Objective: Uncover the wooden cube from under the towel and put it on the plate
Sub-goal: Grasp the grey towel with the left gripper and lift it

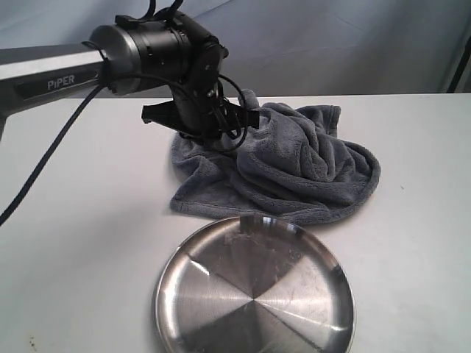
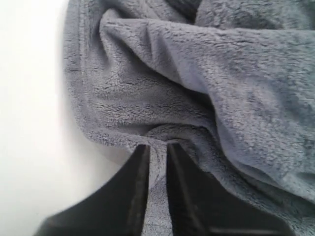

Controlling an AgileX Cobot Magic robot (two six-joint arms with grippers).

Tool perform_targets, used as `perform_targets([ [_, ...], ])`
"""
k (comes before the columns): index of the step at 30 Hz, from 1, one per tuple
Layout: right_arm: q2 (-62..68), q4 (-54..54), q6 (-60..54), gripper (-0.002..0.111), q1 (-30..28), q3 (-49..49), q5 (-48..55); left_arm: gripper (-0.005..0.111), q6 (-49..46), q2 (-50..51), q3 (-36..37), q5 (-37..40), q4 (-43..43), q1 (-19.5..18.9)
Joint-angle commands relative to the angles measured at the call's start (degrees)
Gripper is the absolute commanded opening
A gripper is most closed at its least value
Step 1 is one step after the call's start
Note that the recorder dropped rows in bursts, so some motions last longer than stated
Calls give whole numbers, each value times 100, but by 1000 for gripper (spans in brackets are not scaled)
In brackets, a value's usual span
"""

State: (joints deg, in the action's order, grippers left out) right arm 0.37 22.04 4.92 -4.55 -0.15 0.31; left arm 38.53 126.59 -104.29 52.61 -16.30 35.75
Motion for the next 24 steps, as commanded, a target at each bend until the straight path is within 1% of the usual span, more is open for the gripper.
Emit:
perform_targets([
  [1, -37, 28, 23, 3, 0, 15, 68, 39, 71, 116, 83, -21, 74, -26],
  [3, -37, 28, 23, 3, 0, 15, 68, 51, 144, 230, 83, -10, 74, -26],
  [5, -37, 28, 23, 3, 0, 15, 68, 59, 194, 350, 83, -10, 74, -26],
  [8, -37, 28, 23, 3, 0, 15, 68, 67, 194, 521, 83, -36, 74, -26],
  [10, -37, 28, 23, 3, 0, 15, 68, 69, 194, 634, 83, -36, 74, -26],
  [17, -37, 28, 23, 3, 0, 15, 68, 68, 194, 952, 83, -175, 89, -26],
  [19, -37, 28, 23, 3, 0, 15, 68, 64, 194, 990, 83, -189, 89, -26],
  [21, -37, 28, 23, 3, 0, 15, 68, 55, 194, 1003, 83, -179, 89, -26],
  [23, -37, 28, 23, 3, 0, 15, 68, 42, 194, 1003, 83, -144, 89, -26],
  [24, -37, 28, 23, 3, 0, 15, 68, 26, 194, 1003, 83, -132, 89, -26],
])
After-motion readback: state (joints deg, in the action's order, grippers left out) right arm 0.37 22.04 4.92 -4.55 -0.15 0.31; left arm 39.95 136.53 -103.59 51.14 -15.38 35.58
